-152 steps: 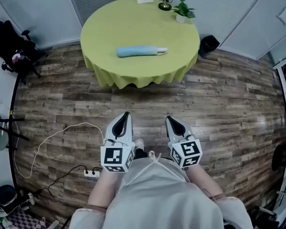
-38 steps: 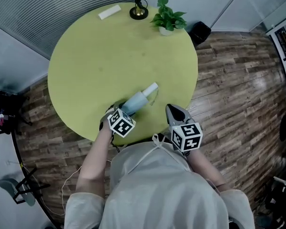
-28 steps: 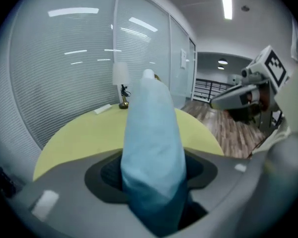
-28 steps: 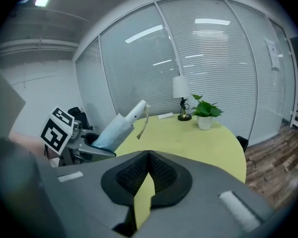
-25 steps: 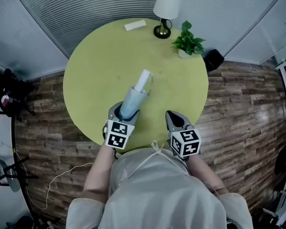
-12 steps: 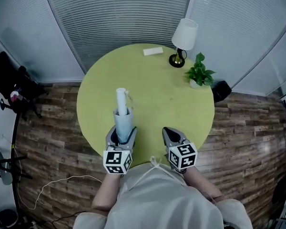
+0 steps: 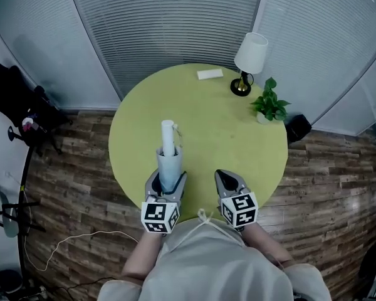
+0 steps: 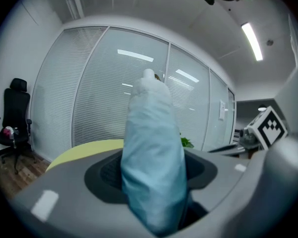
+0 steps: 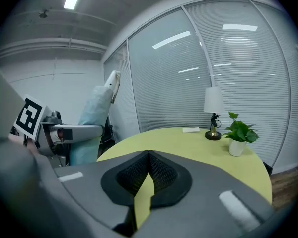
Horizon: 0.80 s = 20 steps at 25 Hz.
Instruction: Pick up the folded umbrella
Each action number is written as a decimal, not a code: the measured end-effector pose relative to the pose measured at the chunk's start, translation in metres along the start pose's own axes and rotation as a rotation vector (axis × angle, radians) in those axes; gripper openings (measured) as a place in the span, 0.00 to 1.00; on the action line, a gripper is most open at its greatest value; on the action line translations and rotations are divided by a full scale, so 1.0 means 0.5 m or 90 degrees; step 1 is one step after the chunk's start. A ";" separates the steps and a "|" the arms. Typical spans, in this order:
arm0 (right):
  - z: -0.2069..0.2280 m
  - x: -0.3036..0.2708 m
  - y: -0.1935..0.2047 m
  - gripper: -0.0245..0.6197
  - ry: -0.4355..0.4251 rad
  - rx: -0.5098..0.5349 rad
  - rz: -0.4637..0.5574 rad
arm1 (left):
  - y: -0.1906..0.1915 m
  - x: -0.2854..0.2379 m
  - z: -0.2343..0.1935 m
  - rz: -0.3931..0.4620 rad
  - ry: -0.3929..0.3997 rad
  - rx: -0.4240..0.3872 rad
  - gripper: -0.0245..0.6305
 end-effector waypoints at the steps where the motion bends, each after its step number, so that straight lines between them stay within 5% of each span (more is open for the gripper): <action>1: -0.003 0.000 0.000 0.04 -0.001 0.003 0.001 | 0.000 0.001 0.003 0.001 0.002 0.002 0.48; 20: -0.005 0.009 -0.001 0.04 0.017 -0.015 -0.005 | 0.005 0.003 0.020 -0.014 0.028 0.009 0.48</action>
Point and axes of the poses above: the fingertips, and each gripper's own axes: x backward along the fingers, z to its right, y out of its underside, the point moved 3 cm from there along x, backward along the fingers, and after that the axes turned 13 degrees about x, right-handed, at the moved point
